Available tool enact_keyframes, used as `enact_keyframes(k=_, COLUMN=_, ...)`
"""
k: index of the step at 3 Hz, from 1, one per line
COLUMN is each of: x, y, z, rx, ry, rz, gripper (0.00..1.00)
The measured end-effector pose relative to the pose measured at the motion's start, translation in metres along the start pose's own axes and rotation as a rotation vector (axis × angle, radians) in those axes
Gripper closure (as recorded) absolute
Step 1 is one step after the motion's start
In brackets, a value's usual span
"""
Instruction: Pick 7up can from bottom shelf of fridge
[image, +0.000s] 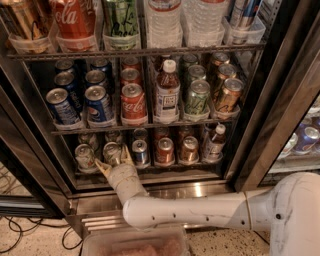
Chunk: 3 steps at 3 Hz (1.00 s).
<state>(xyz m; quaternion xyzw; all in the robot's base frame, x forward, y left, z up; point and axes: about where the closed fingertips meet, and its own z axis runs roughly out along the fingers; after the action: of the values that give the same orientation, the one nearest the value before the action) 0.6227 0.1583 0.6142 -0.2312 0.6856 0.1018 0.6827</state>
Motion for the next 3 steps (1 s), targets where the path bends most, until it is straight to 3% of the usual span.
enact_keyframes(k=2, x=0.0017, y=-0.0051, z=0.0064, rx=0.004, ry=0.003, rz=0.001, gripper=0.55)
enact_keyframes(k=3, x=0.0027, y=-0.006, z=0.0092, rx=0.005, ry=0.005, rz=0.004, gripper=0.74)
